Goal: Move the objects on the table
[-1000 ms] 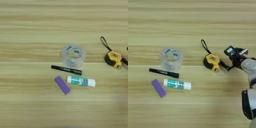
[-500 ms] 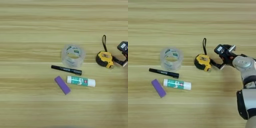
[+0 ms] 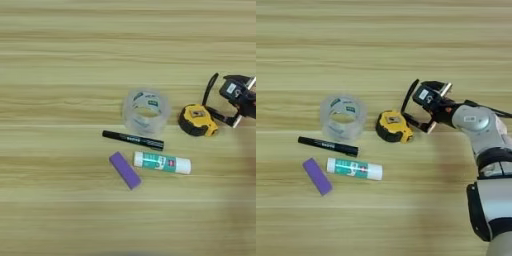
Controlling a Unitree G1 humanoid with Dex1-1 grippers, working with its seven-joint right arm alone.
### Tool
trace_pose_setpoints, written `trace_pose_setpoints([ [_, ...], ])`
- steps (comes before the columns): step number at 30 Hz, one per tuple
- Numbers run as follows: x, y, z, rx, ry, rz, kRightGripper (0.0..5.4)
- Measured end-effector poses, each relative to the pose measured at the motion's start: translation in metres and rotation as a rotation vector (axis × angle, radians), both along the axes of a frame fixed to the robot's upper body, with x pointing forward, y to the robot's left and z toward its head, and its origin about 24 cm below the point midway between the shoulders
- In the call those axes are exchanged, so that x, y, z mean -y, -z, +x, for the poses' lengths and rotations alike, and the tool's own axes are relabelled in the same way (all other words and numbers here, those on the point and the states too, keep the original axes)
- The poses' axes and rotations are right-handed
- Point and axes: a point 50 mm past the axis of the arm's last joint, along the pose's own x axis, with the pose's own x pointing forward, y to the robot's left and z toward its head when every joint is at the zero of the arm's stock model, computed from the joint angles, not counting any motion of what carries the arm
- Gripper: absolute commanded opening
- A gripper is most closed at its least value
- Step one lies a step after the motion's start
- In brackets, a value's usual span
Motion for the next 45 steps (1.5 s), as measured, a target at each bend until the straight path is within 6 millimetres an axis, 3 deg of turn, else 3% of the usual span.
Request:
trace_pose_setpoints([
  [9,-0.005,0.002,0.0,-0.011,-0.025,-0.001,5.37],
  [24,0.004,-0.002,0.005,0.058,0.109,0.005,5.37],
  [36,0.003,-0.043,0.022,0.283,0.169,0.117,5.37],
  [45,-0.032,-0.078,0.024,0.437,-0.017,0.295,5.37],
])
